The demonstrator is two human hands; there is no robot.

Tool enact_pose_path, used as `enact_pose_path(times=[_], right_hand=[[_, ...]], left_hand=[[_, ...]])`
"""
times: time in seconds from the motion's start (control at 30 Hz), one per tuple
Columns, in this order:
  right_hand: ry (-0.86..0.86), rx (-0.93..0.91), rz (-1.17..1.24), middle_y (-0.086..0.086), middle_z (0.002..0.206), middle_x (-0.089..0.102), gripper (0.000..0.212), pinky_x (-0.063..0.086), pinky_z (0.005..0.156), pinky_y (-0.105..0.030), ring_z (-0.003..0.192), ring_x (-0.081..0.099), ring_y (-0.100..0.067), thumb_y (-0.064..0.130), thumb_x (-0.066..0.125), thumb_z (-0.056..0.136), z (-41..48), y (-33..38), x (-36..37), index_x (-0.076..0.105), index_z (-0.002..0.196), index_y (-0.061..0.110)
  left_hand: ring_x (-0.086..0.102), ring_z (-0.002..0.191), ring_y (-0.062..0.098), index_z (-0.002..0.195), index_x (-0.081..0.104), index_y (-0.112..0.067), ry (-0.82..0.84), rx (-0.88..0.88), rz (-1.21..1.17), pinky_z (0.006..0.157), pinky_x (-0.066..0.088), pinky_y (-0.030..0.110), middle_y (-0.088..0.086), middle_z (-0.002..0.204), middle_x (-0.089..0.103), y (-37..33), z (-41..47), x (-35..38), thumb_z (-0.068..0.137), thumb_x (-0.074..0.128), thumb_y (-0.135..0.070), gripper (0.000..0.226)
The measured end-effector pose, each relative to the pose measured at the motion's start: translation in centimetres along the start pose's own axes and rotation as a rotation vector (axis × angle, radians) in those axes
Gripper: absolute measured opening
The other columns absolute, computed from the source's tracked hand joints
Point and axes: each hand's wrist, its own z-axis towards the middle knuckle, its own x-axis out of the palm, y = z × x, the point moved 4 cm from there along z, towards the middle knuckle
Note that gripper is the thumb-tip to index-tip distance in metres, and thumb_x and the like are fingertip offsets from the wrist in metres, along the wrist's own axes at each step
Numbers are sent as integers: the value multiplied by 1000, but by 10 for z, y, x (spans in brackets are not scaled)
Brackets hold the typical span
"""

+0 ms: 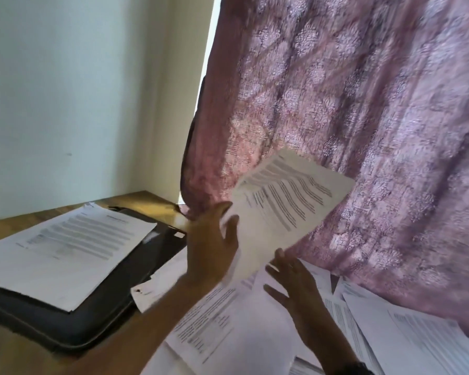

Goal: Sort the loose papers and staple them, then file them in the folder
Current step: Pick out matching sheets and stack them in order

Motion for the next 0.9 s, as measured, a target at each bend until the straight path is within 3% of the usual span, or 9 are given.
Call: enact_pose_path(times=[0.07, 0.1, 0.2, 0.33, 0.47, 0.53, 0.7, 0.8, 0.9], right_hand=[[-81, -88, -17, 7, 104, 72, 43, 58, 83, -45, 100, 69, -17, 42, 76, 74, 0, 5, -13, 60, 112, 31], [-146, -132, -24, 6, 105, 73, 35, 58, 83, -49, 101, 69, -22, 24, 73, 83, 2, 4, -22, 61, 115, 29], [-258, -142, 97, -5, 113, 71, 45, 56, 84, -48, 107, 66, -30, -3, 65, 85, 3, -5, -59, 60, 124, 18], [-127, -36, 192, -11, 111, 72, 44, 58, 66, -30, 96, 71, -27, -5, 57, 82, -3, -13, -93, 60, 123, 10], [-55, 36, 135, -8, 112, 73, 49, 58, 67, -25, 99, 70, -24, 2, 63, 77, -3, -40, -106, 59, 126, 9], [-53, 76, 107, -10, 114, 71, 44, 59, 71, -30, 103, 69, -27, 2, 64, 81, -5, -54, -108, 60, 125, 9], [-173, 57, -41, -15, 105, 73, 37, 59, 77, -43, 92, 72, -32, 1, 70, 81, -12, -53, -122, 64, 116, 9], [-227, 10, -107, -9, 99, 75, 36, 61, 71, -39, 87, 73, -28, 2, 73, 80, -16, -48, -133, 65, 113, 13], [-178, 15, -132, -5, 95, 76, 31, 60, 67, -33, 86, 73, -26, 1, 72, 81, -19, -51, -129, 67, 110, 12]], left_hand=[[64, 94, 8, 114, 63, -21, 88, -68, -21, 85, 56, 32, -5, 109, 70, -2, -26, 25, 88, 56, -50, 39], [62, 97, 7, 115, 61, -25, 148, -125, -6, 89, 53, 31, -8, 111, 68, 0, -36, 37, 84, 54, -58, 46], [56, 104, 9, 113, 56, -31, 286, -364, -54, 96, 45, 34, -13, 113, 62, 17, -43, 65, 70, 48, -77, 63], [57, 112, 22, 115, 56, -18, 387, -687, -332, 92, 44, 33, 0, 117, 60, 53, -34, 94, 72, 63, -67, 65], [67, 101, 28, 117, 64, -14, 745, -972, -608, 88, 53, 35, 7, 112, 69, 65, -56, 109, 75, 72, -53, 58], [71, 93, 26, 111, 68, -14, 840, -950, -687, 78, 58, 34, 9, 105, 73, 67, -63, 106, 83, 72, -34, 35], [73, 83, 14, 106, 70, -5, 688, -764, -623, 68, 58, 23, 3, 99, 75, 76, -68, 102, 81, 72, -2, 26], [72, 92, 16, 111, 69, -7, 666, -771, -662, 80, 58, 30, 2, 104, 74, 73, -68, 103, 81, 70, -1, 30], [70, 96, 18, 114, 67, -13, 678, -783, -671, 82, 57, 31, 2, 108, 73, 79, -69, 108, 82, 72, -11, 32]])
